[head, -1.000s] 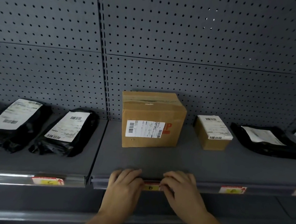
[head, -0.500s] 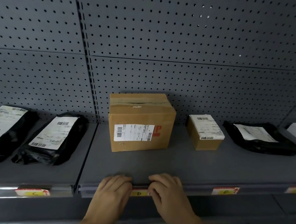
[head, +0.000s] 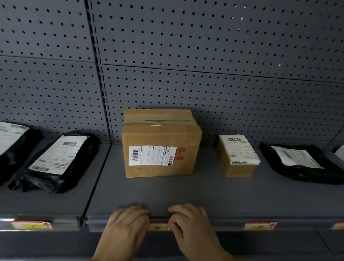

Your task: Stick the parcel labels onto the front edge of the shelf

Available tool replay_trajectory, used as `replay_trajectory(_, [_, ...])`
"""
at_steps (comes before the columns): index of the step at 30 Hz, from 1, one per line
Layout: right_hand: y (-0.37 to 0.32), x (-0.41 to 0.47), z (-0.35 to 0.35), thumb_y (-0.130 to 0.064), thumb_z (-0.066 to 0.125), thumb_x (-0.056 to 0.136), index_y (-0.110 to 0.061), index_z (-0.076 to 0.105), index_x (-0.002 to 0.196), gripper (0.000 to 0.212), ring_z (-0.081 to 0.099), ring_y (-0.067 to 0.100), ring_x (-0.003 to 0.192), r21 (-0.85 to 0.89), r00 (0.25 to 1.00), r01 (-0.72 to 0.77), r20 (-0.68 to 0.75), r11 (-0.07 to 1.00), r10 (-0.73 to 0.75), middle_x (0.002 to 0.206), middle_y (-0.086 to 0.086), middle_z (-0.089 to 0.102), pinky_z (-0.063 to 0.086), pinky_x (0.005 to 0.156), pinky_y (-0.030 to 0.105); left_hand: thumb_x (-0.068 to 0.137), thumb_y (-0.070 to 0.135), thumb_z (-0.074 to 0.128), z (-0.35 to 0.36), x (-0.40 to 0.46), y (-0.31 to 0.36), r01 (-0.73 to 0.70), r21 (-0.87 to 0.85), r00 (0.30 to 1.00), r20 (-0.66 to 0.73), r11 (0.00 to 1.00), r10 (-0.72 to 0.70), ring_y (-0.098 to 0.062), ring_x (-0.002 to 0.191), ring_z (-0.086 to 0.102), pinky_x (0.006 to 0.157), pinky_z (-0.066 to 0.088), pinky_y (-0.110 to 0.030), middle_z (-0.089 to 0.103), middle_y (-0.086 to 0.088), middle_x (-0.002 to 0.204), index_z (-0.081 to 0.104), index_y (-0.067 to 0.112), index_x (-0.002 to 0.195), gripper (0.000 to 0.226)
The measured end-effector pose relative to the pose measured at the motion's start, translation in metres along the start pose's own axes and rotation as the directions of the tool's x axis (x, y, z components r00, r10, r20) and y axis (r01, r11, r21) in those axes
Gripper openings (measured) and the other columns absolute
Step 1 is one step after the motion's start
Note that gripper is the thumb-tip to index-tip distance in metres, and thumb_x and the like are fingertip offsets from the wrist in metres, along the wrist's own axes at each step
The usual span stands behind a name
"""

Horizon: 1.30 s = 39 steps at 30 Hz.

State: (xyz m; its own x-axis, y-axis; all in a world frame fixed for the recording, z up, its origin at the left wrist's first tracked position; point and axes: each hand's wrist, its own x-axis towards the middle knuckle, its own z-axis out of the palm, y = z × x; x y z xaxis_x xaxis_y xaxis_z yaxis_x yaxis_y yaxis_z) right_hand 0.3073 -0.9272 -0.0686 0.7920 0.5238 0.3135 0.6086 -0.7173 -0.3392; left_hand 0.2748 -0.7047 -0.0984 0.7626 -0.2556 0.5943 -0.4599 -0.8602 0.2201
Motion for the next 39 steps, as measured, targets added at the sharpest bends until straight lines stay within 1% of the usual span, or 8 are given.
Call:
replay_trajectory(7, [0.001, 0.000, 0.000, -0.028, 0.048, 0.095, -0.028, 0.064, 0.086, 0.019, 0.044, 0.003, 0.113, 0.016, 0.999, -0.015, 0.035, 1.000, 0.015, 0.121, -0.016, 0.055, 0.035, 0.093, 0.031, 0.100, 0.039, 0.041, 0.002, -0.003, -0.002, -0.025, -0.002, 0.999, -0.029, 1.000, 0.025, -0.007, 0.110, 0.058, 0.094, 0.041, -0.029, 0.068, 0.012, 0.108, 0.070, 0.026, 0.089, 0.034])
replay_trajectory(11, [0.001, 0.000, -0.001, -0.027, 0.048, 0.095, -0.027, 0.064, 0.085, 0.019, 0.044, 0.004, 0.113, 0.028, 0.999, -0.015, 0.037, 1.000, 0.014, 0.120, -0.015, 0.055, 0.036, 0.093, 0.032, 0.100, 0.041, 0.039, 0.000, -0.002, 0.000, 0.000, 0.001, 1.000, -0.003, 1.000, 0.000, -0.007, 0.111, 0.058, 0.096, 0.038, -0.027, 0.068, 0.012, 0.108, 0.070, 0.026, 0.090, 0.036])
replay_trajectory(16, [-0.003, 0.000, -0.001, -0.028, 0.046, 0.093, -0.028, 0.064, 0.085, 0.020, 0.046, 0.006, 0.110, 0.023, 0.999, -0.034, 0.027, 0.999, 0.033, 0.116, -0.014, 0.059, 0.038, 0.091, 0.033, 0.092, 0.035, 0.052, -0.001, -0.002, 0.002, 0.053, 0.001, 0.997, 0.050, 0.999, -0.052, -0.007, 0.109, 0.059, 0.095, 0.038, -0.026, 0.067, 0.014, 0.106, 0.068, 0.027, 0.090, 0.017])
replay_trajectory(21, [-0.010, 0.001, -0.007, -0.028, 0.049, 0.095, -0.027, 0.063, 0.093, 0.014, 0.043, 0.006, 0.117, 0.003, 0.996, -0.058, 0.066, 0.998, 0.058, 0.122, -0.013, 0.056, 0.033, 0.101, 0.033, 0.088, 0.031, 0.057, -0.009, 0.001, 0.003, 0.086, 0.009, 0.985, 0.146, 0.996, -0.087, -0.007, 0.102, 0.057, 0.090, 0.035, -0.021, 0.064, 0.016, 0.104, 0.063, 0.031, 0.090, 0.006])
replay_trajectory(25, [-0.025, 0.007, -0.012, -0.029, 0.053, 0.091, -0.026, 0.065, 0.094, 0.013, 0.043, 0.005, 0.117, -0.059, 0.994, -0.092, 0.055, 0.994, 0.096, 0.124, -0.012, 0.054, 0.027, 0.103, 0.031, 0.089, 0.031, 0.060, -0.019, -0.005, -0.002, 0.059, -0.010, 0.988, 0.145, 0.998, -0.057, -0.007, 0.112, 0.057, 0.100, 0.035, -0.026, 0.065, 0.015, 0.115, 0.068, 0.032, 0.095, 0.010])
replay_trajectory(28, [-0.047, 0.014, -0.006, -0.033, 0.056, 0.089, -0.028, 0.067, 0.093, 0.012, 0.043, 0.004, 0.117, -0.071, 0.997, -0.072, 0.009, 0.995, 0.073, 0.124, -0.013, 0.053, 0.021, 0.098, 0.028, 0.088, 0.037, 0.057, -0.037, -0.022, -0.014, 0.069, 0.002, 0.991, 0.115, 0.998, -0.068, -0.008, 0.122, 0.052, 0.104, 0.035, -0.038, 0.062, 0.014, 0.127, 0.070, 0.033, 0.101, 0.018])
replay_trajectory(31, [-0.081, 0.024, 0.011, -0.036, 0.056, 0.088, -0.030, 0.066, 0.095, 0.013, 0.040, 0.001, 0.118, -0.055, 0.999, -0.029, 0.012, 0.998, 0.030, 0.124, -0.016, 0.051, 0.018, 0.095, 0.025, 0.088, 0.037, 0.056, -0.062, -0.043, -0.039, 0.068, 0.013, 0.994, 0.086, 0.998, -0.069, -0.009, 0.123, 0.053, 0.102, 0.036, -0.040, 0.062, 0.013, 0.127, 0.070, 0.034, 0.103, 0.021])
replay_trajectory(39, [-0.208, 0.067, 0.088, -0.038, 0.059, 0.086, -0.028, 0.068, 0.094, 0.016, 0.048, 0.007, 0.114, 0.006, 0.997, 0.040, -0.068, 0.999, -0.039, 0.120, -0.011, 0.058, 0.032, 0.089, 0.032, 0.085, 0.032, 0.056, -0.142, -0.112, -0.142, 0.094, 0.092, 0.995, -0.029, 0.991, -0.091, -0.010, 0.116, 0.057, 0.099, 0.036, -0.042, 0.064, 0.014, 0.119, 0.071, 0.031, 0.104, 0.024])
